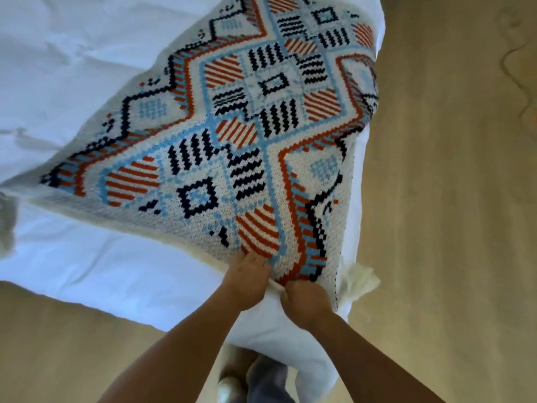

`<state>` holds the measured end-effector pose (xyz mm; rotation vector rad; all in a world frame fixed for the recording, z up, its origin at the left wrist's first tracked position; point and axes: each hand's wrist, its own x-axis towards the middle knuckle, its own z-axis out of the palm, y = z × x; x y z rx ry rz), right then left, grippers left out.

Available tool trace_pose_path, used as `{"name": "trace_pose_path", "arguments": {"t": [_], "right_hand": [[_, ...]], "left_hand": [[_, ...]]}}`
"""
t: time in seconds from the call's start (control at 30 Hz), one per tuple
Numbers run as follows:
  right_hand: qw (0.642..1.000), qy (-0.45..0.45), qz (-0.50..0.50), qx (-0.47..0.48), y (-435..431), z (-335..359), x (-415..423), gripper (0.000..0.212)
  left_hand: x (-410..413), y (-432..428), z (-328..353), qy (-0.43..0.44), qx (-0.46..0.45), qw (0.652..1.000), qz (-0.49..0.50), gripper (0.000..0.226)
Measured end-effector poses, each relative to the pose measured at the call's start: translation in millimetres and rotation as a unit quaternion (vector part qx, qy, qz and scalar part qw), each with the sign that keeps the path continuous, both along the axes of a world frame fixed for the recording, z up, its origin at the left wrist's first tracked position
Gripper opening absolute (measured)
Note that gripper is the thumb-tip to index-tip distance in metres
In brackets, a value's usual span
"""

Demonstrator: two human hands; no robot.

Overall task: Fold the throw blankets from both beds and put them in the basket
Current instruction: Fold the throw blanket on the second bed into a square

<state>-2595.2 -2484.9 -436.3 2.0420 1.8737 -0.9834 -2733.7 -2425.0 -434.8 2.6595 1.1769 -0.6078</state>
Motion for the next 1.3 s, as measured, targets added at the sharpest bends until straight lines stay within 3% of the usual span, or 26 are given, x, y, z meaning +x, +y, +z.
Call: {"name": "trace_pose_path", "arguments": {"t": [0.13,0.3,0.53,0.6,0.73,0.97,1.3], "right_hand": [[0.997,-0.031,-0.022,0.070,-17,-4,-5,0.031],[0.991,-0.111,-0.012,0.073,-48,-7,11,0.038],[0.994,-0.099,0.049,0.007,-70,7,12,0.030],[0.994,-0.096,0.047,-0.018,-72,14,9,0.032],[0.993,-0.104,0.052,-0.032,-74,34,20,0.049],[0.995,-0.086,0.040,0.011,-53,103,83,0.035],[0.983,-0.067,0.129,0.109,15,202,197,0.029]], "left_hand": [[-7,-26,2,-0.027,0.020,0.997,0.067,0.030],[-1,-50,1,-0.077,0.085,0.993,0.010,0.024],[6,-78,-2,0.034,-0.002,0.999,-0.014,0.033],[8,-86,4,0.025,-0.012,0.999,0.016,0.035],[24,-83,31,0.002,0.001,0.999,0.034,0.034],[88,-43,111,0.003,0.049,0.997,0.055,0.029],[202,12,188,-0.013,0.052,0.982,0.181,0.031]]}}
